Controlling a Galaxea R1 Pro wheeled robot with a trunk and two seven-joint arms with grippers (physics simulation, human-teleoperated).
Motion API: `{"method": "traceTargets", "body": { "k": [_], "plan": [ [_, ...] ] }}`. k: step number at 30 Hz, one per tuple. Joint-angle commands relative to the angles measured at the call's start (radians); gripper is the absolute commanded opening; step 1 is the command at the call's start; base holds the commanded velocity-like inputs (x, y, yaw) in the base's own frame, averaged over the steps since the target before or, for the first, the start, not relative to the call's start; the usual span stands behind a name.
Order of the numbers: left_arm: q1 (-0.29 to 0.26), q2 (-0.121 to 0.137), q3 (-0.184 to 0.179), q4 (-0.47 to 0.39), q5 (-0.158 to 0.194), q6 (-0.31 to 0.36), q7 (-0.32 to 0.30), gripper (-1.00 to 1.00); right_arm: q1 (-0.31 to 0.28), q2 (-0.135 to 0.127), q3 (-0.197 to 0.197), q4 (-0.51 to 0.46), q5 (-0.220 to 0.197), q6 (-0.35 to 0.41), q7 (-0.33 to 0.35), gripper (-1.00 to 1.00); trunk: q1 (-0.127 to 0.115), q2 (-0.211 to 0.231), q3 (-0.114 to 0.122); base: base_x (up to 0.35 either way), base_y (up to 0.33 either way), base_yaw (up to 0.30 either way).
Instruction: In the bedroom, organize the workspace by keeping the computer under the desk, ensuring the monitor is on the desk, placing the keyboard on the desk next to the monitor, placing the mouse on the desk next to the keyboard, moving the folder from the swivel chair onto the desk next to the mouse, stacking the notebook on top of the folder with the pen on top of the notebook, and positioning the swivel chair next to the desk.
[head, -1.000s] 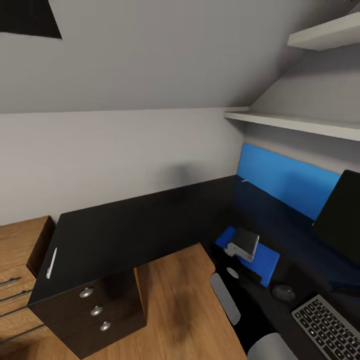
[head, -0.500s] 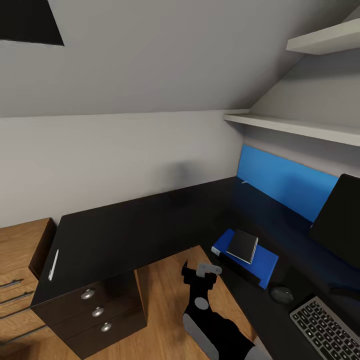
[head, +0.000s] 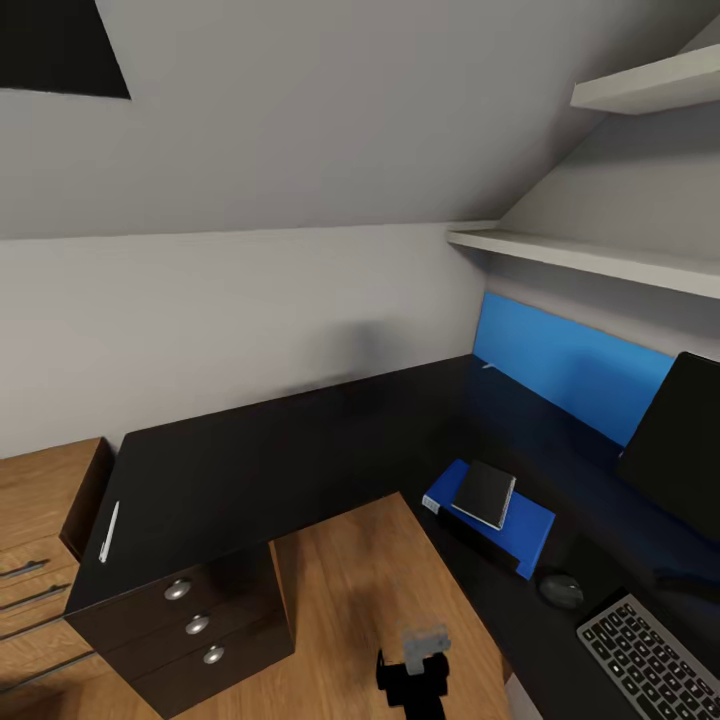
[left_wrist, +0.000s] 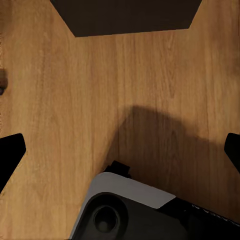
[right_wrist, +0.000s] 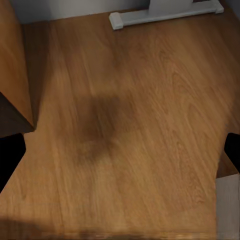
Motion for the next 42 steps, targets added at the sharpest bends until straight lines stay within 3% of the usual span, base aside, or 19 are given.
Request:
{"method": "traceTargets", "body": {
  "k": [1,5,6,9,10,24,28,42],
  "plan": [
    [-0.001,0.001,-0.006,-0.001,0.004,-0.007,0.005,1.0,0.0,0.001,0.009,0.01,-0.009,-0.01,-0.001,1.0,0.0,-0.001,-0.001,0.0,0.0,0.0],
    [-0.001,0.001,-0.006,0.0,-0.02,-0.009,0.005,1.0,0.006,0.003,0.01,0.05,-0.007,-0.023,0.009,1.0,0.0,-0.001,-0.001,0.0,0.0,0.0],
    [0.0,0.0,-0.007,0.004,-0.03,-0.012,0.005,1.0,0.026,0.005,0.011,0.068,-0.005,-0.097,0.012,1.0,0.0,-0.001,-0.001,0.0,0.0,0.0],
    [-0.001,0.0,-0.007,0.008,-0.031,-0.012,0.005,1.0,0.035,0.007,0.012,0.069,-0.005,-0.14,0.012,1.0,0.0,-0.001,-0.001,0.0,0.0,0.01],
    [-0.001,0.0,-0.007,0.013,-0.032,-0.012,0.005,1.0,0.053,0.013,0.012,0.072,-0.006,-0.201,0.012,1.0,0.0,-0.001,-0.001,0.0,0.0,0.203],
    [-0.001,-0.001,-0.007,0.021,-0.032,-0.013,0.005,1.0,0.059,0.016,0.012,0.09,-0.01,-0.286,0.012,1.0,0.0,-0.001,-0.004,0.0,0.0,0.253],
    [-0.001,-0.001,-0.007,0.029,-0.033,-0.015,0.005,1.0,0.059,0.014,0.011,0.11,-0.01,-0.319,0.012,1.0,0.0,-0.001,-0.004,0.0,0.0,0.069],
    [-0.001,-0.001,-0.007,0.03,-0.033,-0.015,0.005,1.0,0.059,0.014,0.011,0.113,-0.011,-0.326,0.013,1.0,0.0,-0.001,-0.005,0.0,0.0,0.029]
  ]
}}
